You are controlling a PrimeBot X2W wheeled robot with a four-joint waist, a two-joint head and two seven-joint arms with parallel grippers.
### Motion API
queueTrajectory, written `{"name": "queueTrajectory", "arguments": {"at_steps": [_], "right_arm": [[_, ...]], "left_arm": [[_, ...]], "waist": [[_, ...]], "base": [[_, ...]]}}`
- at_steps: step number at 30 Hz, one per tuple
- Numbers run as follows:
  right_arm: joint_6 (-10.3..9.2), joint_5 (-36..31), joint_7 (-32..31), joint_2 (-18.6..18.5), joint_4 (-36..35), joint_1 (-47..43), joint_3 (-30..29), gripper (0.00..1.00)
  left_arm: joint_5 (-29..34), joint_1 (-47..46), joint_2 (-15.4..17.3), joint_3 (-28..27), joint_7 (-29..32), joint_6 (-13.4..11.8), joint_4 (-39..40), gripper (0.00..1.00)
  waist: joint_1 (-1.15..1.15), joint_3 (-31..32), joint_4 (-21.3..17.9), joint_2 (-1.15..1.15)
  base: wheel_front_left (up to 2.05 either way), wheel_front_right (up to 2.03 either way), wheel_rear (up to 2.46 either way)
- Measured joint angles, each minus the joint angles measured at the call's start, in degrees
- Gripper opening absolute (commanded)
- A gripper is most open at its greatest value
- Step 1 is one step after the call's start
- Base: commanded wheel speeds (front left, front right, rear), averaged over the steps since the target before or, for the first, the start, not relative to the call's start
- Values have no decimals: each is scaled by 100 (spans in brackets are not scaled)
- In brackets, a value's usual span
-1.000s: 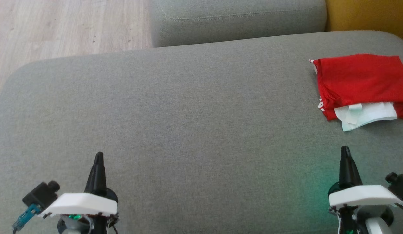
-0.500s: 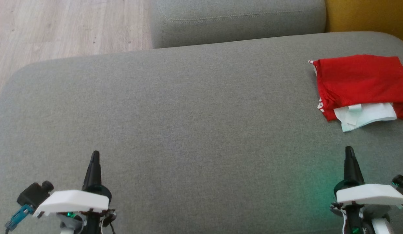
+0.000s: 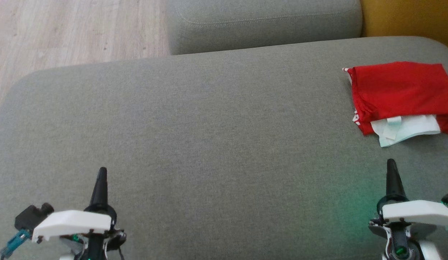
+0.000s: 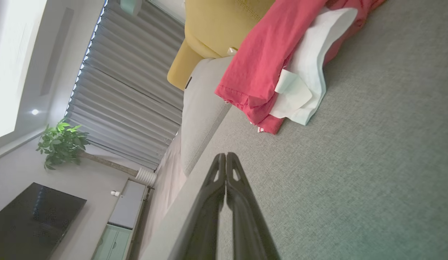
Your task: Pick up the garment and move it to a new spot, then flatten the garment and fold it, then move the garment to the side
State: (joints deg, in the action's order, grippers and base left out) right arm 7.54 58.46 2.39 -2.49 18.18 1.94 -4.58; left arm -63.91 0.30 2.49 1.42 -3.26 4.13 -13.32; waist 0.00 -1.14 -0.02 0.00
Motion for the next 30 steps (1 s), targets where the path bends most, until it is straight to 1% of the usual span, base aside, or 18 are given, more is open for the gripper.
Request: {"name": "queueTrajectory", "arguments": {"at_steps": [10, 21, 22, 30], "right_arm": [[0, 634, -192, -1, -33, 1, -65, 0], [0, 1273, -345, -1, -73, 7, -130, 0], [0, 1337, -350, -1, -75, 8, -134, 0], [0, 1851, -495, -1, -101, 11, -168, 0]], "left_arm": [[-557, -71, 3, -56, 169, 97, -36, 0], [-1107, -98, 5, -189, 326, 103, -101, 0], [-1169, -105, 7, -204, 347, 141, -107, 0], [-1601, -196, 7, -240, 481, 194, -133, 0]], "waist": [[0, 19, 0, 0], [0, 38, 1, 0], [0, 40, 1, 0], [0, 55, 1, 0]], "base": [[0, 0, 0], [0, 0, 0], [0, 0, 0], [0, 0, 0]]}}
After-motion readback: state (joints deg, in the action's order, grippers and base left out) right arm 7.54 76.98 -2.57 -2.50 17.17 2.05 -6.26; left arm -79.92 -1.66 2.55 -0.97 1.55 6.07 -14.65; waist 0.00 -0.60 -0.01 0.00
